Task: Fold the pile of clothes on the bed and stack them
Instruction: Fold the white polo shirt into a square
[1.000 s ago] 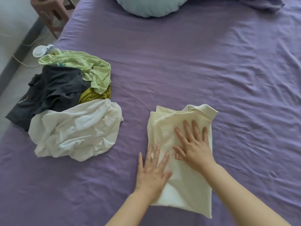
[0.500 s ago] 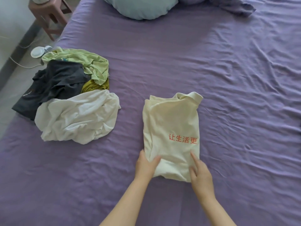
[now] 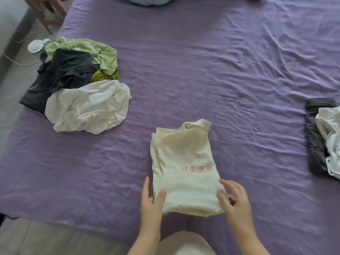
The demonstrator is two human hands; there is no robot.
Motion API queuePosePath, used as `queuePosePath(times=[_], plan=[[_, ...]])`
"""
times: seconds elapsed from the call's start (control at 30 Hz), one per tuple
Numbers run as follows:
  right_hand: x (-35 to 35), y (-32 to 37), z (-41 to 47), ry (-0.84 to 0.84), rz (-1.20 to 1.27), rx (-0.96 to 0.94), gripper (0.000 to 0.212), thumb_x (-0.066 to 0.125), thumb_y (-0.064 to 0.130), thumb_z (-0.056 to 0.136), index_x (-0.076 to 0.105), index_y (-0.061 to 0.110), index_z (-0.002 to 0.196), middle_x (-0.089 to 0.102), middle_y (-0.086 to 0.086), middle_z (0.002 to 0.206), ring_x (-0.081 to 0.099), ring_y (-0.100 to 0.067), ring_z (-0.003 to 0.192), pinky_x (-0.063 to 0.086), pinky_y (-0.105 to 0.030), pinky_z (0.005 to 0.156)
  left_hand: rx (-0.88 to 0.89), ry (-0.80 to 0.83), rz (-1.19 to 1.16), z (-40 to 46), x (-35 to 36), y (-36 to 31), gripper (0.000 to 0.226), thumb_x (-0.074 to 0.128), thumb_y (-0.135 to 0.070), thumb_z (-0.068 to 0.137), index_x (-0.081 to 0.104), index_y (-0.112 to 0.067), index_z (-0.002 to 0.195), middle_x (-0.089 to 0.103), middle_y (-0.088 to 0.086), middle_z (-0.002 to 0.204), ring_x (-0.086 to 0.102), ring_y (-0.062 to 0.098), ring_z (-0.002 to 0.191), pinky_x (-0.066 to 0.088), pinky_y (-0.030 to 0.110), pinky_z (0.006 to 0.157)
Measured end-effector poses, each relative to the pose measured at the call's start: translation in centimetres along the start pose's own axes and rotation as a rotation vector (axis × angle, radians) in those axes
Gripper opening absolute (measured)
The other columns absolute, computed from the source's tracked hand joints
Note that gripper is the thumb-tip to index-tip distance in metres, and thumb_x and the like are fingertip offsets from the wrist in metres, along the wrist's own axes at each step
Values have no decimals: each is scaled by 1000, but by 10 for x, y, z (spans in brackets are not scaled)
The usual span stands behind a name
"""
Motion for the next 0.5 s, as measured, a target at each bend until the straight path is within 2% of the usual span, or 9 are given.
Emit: queuePosePath(times=[0.1, 0.13, 0.23, 0.3, 0.37, 0.43, 0.5], plan=[[-10, -1, -3, 1, 139, 55, 28, 64, 1, 87, 73, 28, 87, 70, 12, 92, 63, -1, 73, 47, -8, 62, 43, -61, -7, -13, -16, -7, 60, 67, -6, 86, 50, -39, 133, 59, 1, 116, 63, 23, 103, 58, 36, 58], [-10, 3, 2, 8, 178, 68, 27, 63, 1, 87, 74, 26, 85, 73, 8, 89, 66, -1, 77, 48, -9, 62, 59, -60, -30, -11, -16, -14, 50, 65, -5, 88, 56, -34, 128, 59, 1, 117, 63, 23, 103, 57, 31, 56], [6, 18, 30, 54, 282, 105, 20, 61, 7, 88, 74, 22, 91, 74, 2, 92, 70, -9, 84, 53, -14, 65, -10, 3, -152, 14, 3, -36, 25, 57, -5, 93, 62, -9, 117, 67, 12, 111, 68, 20, 93, 57, 27, 64], [22, 25, 60, 77, 348, 144, 20, 59, 5, 88, 70, 18, 98, 74, -1, 97, 71, -14, 90, 55, -17, 71, -63, 27, -213, 37, 22, -54, 21, 56, -6, 94, 61, 2, 113, 67, 19, 112, 67, 20, 92, 55, 29, 72], [40, 34, 91, 105, 285, 117, 30, 54, 0, 88, 67, 20, 106, 73, 3, 99, 68, -12, 97, 54, -22, 80, -40, 89, -213, 63, 41, -73, 26, 58, -5, 93, 58, 4, 117, 65, 19, 114, 67, 19, 91, 54, 30, 79], [58, 44, 116, 153, 131, 25, 40, 54, 0, 87, 61, 31, 111, 67, 15, 108, 63, -7, 106, 49, -23, 89, 28, 152, -49, 86, 55, -85, 40, 62, -6, 91, 51, -1, 128, 61, 14, 121, 64, 17, 98, 53, 31, 87], [72, 46, 129, 182, -77, -74, 47, 55, 2, 88, 52, 33, 123, 56, 17, 125, 56, -6, 116, 43, -12, 91, 141, 116, 350, 104, 56, -90, 52, 69, -15, 87, 48, -8, 135, 53, 11, 132, 57, 17, 111, 48, 36, 98]])
Point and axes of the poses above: each hand's wrist, its own z-axis towards the middle knuckle, its own x-axis out of the palm, y = z × x, the point moved 9 cm from there along z, towards the middle knuckle
